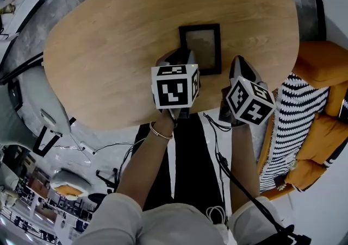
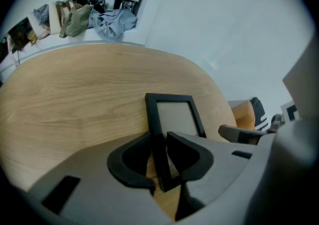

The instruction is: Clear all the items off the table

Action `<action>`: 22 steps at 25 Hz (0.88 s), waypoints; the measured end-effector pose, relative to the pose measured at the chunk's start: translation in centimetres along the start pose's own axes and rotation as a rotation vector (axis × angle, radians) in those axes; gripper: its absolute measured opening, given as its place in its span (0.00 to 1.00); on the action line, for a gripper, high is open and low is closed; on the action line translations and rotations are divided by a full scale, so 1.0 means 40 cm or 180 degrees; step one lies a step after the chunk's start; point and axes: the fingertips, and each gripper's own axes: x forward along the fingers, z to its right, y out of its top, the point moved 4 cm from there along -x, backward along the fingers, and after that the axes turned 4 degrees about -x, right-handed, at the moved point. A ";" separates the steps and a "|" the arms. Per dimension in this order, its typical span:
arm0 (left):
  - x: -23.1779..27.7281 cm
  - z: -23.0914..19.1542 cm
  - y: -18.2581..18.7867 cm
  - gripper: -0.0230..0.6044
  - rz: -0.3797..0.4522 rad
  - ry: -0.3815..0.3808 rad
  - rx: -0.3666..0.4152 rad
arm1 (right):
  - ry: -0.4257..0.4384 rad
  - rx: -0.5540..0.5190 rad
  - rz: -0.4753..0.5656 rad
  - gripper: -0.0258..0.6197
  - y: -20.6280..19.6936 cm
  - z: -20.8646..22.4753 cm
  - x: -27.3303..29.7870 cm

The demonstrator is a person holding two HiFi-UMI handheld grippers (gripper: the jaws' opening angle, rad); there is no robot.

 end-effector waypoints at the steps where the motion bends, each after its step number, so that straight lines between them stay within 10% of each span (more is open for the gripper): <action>1: 0.000 -0.003 0.001 0.20 -0.0027 -0.0048 -0.0078 | 0.0009 -0.0005 0.0005 0.08 0.002 -0.003 0.000; 22: -0.137 -0.175 0.009 0.16 0.0279 -0.0039 -0.0538 | 0.0230 -0.0464 -0.0001 0.08 0.021 -0.183 0.002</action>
